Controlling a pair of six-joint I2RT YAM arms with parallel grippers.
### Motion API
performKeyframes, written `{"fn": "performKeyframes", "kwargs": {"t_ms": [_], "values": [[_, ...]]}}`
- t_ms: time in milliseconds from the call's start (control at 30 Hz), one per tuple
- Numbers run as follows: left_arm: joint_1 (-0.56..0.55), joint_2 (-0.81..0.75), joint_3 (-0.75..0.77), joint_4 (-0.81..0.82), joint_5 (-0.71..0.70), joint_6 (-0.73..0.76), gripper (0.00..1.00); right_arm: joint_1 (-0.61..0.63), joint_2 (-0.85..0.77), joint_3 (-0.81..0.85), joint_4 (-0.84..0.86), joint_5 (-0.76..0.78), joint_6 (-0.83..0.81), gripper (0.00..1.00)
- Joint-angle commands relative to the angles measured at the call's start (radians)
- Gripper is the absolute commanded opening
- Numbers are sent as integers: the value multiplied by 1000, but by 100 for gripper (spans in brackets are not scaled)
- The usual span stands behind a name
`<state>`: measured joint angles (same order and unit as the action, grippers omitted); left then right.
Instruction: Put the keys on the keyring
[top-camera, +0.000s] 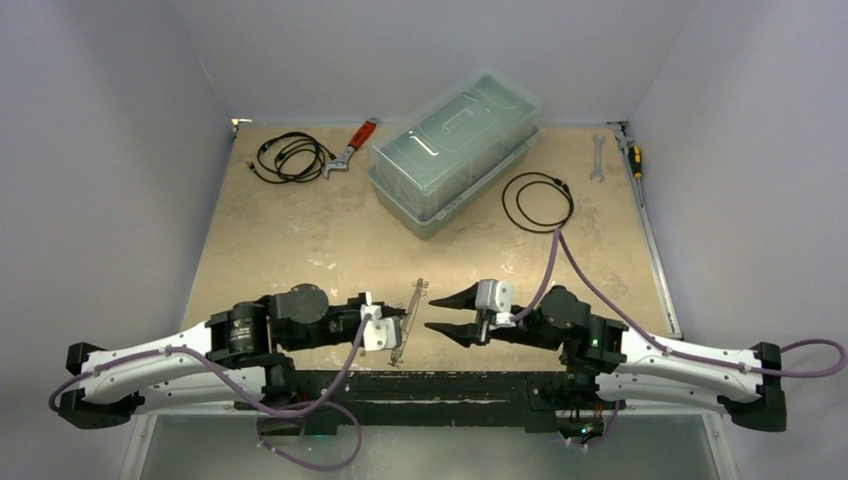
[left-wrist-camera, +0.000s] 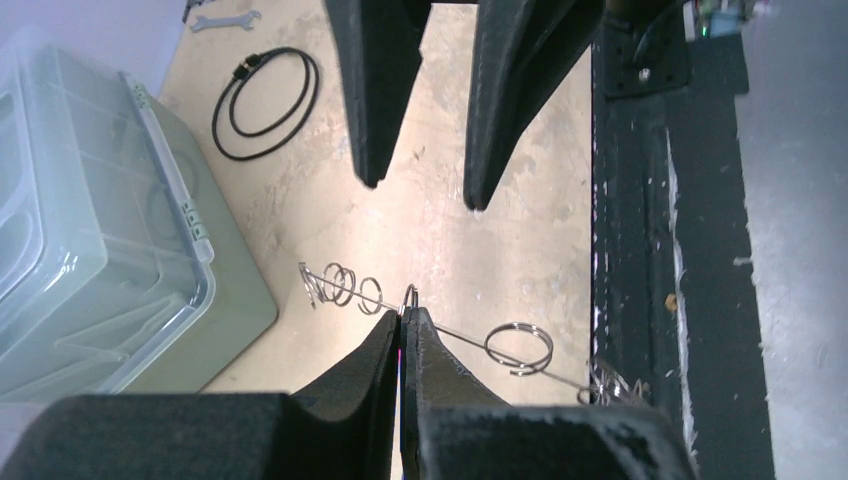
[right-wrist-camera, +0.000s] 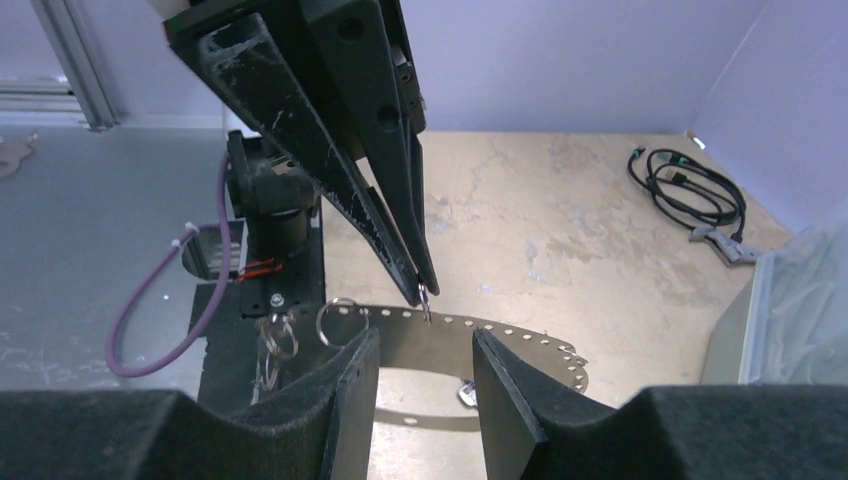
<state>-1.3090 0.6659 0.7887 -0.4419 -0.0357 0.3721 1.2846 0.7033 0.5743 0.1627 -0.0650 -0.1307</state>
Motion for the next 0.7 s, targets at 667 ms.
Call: {"fn": "performKeyframes", "kwargs": {"t_ms": [667], "values": [[5, -134, -218, 659, 122, -314, 0, 5, -121, -58, 158, -61, 80, 40]]}}
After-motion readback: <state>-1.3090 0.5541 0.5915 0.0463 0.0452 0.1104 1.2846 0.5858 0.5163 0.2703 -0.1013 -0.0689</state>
